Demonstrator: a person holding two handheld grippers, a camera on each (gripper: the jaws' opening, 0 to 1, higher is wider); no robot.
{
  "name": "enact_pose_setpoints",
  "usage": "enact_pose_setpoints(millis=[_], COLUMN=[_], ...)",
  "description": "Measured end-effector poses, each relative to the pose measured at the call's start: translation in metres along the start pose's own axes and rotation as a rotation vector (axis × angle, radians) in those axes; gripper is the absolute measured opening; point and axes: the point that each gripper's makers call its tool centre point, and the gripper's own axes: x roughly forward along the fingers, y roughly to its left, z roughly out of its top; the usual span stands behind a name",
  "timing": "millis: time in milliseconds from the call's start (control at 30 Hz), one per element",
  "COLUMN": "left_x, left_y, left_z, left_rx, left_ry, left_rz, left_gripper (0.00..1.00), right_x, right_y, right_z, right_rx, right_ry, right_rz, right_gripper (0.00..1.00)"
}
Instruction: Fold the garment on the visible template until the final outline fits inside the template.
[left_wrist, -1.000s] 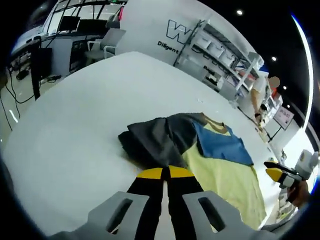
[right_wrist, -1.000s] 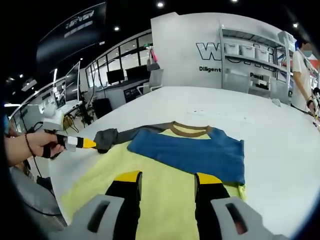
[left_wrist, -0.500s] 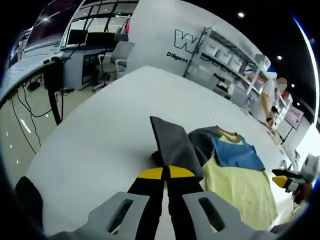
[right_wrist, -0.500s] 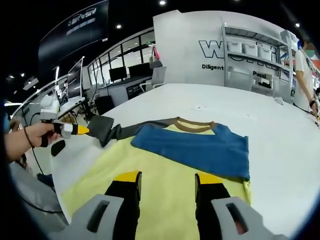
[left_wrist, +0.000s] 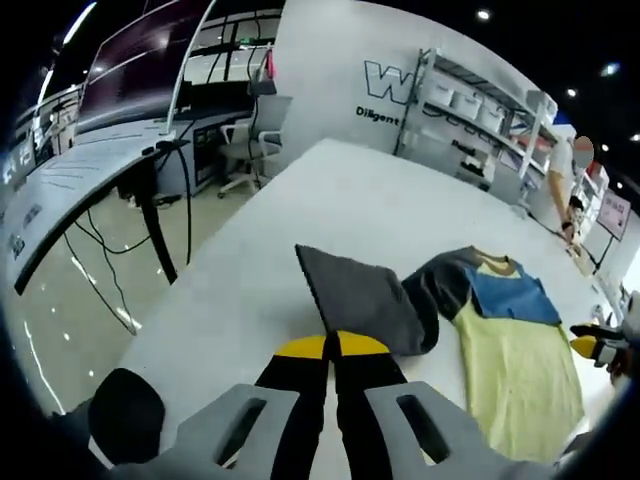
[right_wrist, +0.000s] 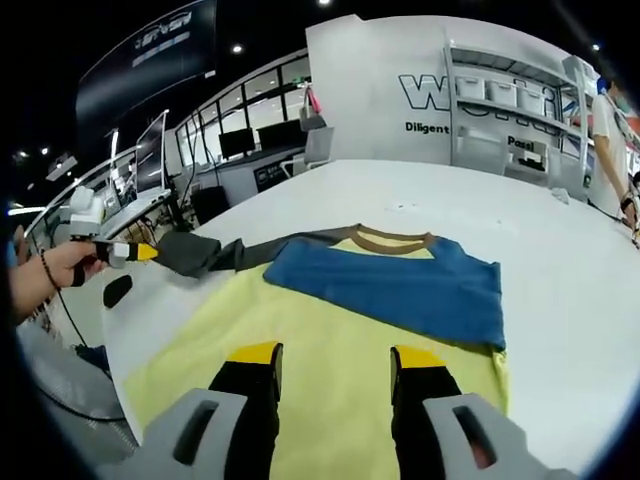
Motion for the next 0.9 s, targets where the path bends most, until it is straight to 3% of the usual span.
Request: enact_pose_setpoints(millis=[367, 667, 900], left_x=[-0.014, -0.021, -0.024], left_y=[0.042, 0.065, 0.073], left_z=[-0.01, -0.024, -0.023], left_rx=[0.006, 0.031, 0.042], left_ry=[0.027, 0.065, 0.063], left_rz=[0.149, 0.221, 0.257], left_gripper=[0.0, 0.0, 0.0], right_x=[0.0, -0.001, -0.002], right_y=[-0.002, -0.004, -0.006], right_z=[-0.005, -0.008, -0.008], right_rx=[0.002, 0.001, -0.001], right_ry=[0.019, 0.031, 0.031], right_rz=[-0.001, -0.004, -0.008], right_gripper=[0.4, 0.4, 0.4])
